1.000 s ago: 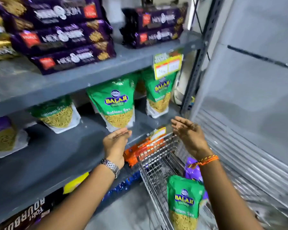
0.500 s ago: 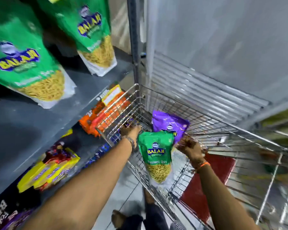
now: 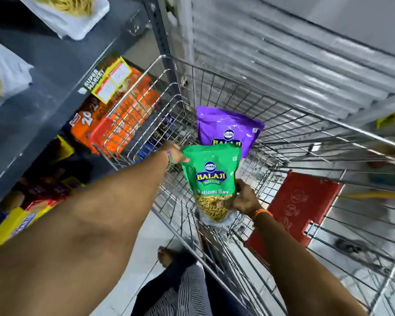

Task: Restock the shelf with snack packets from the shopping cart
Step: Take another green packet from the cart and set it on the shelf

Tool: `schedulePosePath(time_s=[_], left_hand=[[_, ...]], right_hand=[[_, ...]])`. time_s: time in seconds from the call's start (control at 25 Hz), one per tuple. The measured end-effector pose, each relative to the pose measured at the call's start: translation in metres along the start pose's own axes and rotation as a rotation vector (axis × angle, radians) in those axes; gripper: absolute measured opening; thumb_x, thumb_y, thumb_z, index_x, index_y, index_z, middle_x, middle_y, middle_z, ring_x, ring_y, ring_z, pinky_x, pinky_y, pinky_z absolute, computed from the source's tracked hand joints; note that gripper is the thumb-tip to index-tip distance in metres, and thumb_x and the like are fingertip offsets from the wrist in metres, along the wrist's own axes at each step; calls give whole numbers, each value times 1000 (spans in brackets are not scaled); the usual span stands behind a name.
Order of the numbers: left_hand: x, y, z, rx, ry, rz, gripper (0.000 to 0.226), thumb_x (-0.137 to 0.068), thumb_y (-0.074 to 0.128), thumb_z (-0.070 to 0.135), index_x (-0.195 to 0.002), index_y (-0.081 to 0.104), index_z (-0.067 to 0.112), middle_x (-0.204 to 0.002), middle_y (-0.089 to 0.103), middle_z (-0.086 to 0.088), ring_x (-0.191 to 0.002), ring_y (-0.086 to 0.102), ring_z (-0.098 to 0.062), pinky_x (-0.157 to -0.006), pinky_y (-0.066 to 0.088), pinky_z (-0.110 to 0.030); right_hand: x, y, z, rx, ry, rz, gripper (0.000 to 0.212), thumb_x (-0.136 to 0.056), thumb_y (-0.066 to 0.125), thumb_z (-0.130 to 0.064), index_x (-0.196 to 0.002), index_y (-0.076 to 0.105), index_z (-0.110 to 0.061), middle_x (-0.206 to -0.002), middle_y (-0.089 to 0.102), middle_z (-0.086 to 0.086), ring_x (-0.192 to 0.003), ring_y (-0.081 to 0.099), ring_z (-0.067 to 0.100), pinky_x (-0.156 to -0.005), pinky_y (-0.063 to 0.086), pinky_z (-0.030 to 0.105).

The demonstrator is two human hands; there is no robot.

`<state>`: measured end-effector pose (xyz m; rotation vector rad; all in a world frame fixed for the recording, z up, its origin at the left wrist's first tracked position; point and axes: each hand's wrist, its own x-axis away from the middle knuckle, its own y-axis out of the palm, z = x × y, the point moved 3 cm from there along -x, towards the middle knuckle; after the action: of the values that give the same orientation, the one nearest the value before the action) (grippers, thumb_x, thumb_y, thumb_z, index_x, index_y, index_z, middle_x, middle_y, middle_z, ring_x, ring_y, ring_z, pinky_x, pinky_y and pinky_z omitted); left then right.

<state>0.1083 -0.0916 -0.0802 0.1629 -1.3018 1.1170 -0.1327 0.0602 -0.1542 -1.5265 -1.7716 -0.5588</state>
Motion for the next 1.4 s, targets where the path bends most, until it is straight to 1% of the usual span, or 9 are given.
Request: schedulePosePath(time_s=[0.12, 0.24, 0.44, 0.64, 0.92, 1.08, 1.24, 1.32, 1.4], left_hand=[[3, -2, 0, 114, -25, -98, 52, -86, 71, 10, -134, 53, -3, -138, 58, -18, -127, 58, -31, -106, 48, -37], [13, -2, -1, 243, -38, -146, 33, -84, 71, 0, -112, 54, -1, -126, 62, -18, -114, 65, -33, -81, 60, -36], [47, -30, -1, 466, 61, -158, 38, -86, 68, -4, -120, 50, -5, -123, 65, -26, -55, 71, -10, -74, 60, -33], [135, -96, 12, 738, 337, -152, 9, -88, 66, 0, -92, 59, 4, -74, 77, 0, -64, 72, -9, -66, 61, -22], [259, -189, -25, 1358, 694, 103, 12, -93, 54, -3, -96, 66, -3, -82, 78, -5, -72, 75, -12, -69, 61, -23], [309, -249, -73, 1567, 796, 283, 14, -91, 56, 0, -98, 68, 0, -96, 77, -7, -88, 73, -15, -92, 57, -28], [348, -310, -138, 1698, 897, 466, 36, -94, 52, -4, -74, 79, 10, -85, 78, -1, -77, 74, -6, -80, 60, -22], [361, -338, -168, 1732, 949, 515, 12, -83, 67, 0, -86, 72, 10, -93, 75, -3, -82, 73, -8, -86, 58, -23], [364, -359, -191, 1695, 967, 566, 25, -70, 79, 5, -91, 68, 9, -93, 75, -4, -82, 73, -8, -86, 57, -25]], right_hand=[[11, 1, -3, -12, -36, 17, 102, -35, 99, -23, -125, 56, -5, -122, 68, 9, -113, 64, 28, -100, 53, 47], [20, 0, -11, 8, -44, 39, 75, -49, 95, -7, -117, 64, -6, -106, 72, -1, -99, 68, 20, -84, 59, 32], [49, -14, -62, -25, -167, 61, 50, -59, 85, 12, -105, 68, -1, -85, 72, -11, -69, 69, -2, -58, 52, 10], [89, -25, -149, 10, -434, 59, 42, -61, 83, 14, -99, 72, -2, -78, 78, -15, -72, 70, 0, -67, 56, 17], [138, 29, -290, 168, -745, -99, 36, -63, 90, -18, -96, 76, -15, -94, 79, 8, -83, 66, 11, -77, 58, 33], [161, 102, -360, 210, -839, -258, 43, -65, 86, 2, -105, 71, 4, -108, 76, 14, -90, 70, 13, -85, 58, 27], [176, 202, -414, 309, -930, -410, 43, -65, 87, -2, -105, 72, 3, -110, 76, 13, -94, 70, 15, -89, 58, 33], [181, 250, -430, 332, -943, -455, 43, -65, 87, -1, -105, 71, 5, -111, 75, 16, -95, 70, 17, -92, 58, 40], [185, 288, -441, 308, -927, -490, 43, -66, 83, 6, -106, 68, 11, -113, 72, 22, -96, 68, 21, -94, 57, 46]])
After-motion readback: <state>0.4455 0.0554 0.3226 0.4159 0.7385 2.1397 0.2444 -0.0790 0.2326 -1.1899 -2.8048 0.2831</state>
